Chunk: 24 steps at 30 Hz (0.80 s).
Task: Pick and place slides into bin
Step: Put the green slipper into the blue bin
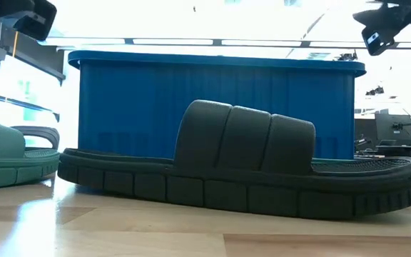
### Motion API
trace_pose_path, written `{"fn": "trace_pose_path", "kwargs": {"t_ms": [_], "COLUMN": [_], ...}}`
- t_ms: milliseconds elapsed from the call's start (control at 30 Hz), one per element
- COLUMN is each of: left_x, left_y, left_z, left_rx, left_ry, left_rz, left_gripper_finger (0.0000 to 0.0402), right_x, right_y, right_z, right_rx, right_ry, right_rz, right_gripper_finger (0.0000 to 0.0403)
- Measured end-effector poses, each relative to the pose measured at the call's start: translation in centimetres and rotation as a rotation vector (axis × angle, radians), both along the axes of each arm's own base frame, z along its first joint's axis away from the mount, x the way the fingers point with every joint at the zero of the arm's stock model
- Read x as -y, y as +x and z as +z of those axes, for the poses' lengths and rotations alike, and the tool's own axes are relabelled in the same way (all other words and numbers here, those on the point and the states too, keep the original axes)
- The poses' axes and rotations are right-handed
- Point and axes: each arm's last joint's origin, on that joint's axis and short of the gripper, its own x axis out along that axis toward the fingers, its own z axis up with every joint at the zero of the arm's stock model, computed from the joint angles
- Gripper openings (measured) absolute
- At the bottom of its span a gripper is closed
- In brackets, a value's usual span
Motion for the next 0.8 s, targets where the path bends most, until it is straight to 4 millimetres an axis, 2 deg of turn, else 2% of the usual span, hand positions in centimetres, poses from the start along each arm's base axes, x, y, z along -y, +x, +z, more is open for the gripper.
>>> {"fn": "trace_pose_path", "kwargs": {"t_ms": [267,533,800], "left_x": [1.1,4.2,5.8], "left_y": [1.4,4.4,6.1], "left_z": [-1.5,-3.5,-7.4], "left_rx": [-0.116,-0.234,-0.429], "left_ry": [0.028,-0.112,-0.081], "left_rz": [0.015,-0.186,-0.253], "left_gripper_finger": [0.0150,0.0150,0.0150], "right_x": [-0.2,-0.2,-0.4], "right_y": [0.4,0.9,1.2], "right_z": [-0.6,-1.0,-1.3], "right_rx": [-0.054,-0.086,-0.108], "right_ry": [-0.046,-0.115,-0.129], "right_rz": [-0.013,-0.075,-0.080], "right_gripper_finger": [0.0157,0.0156,0.0158]}}
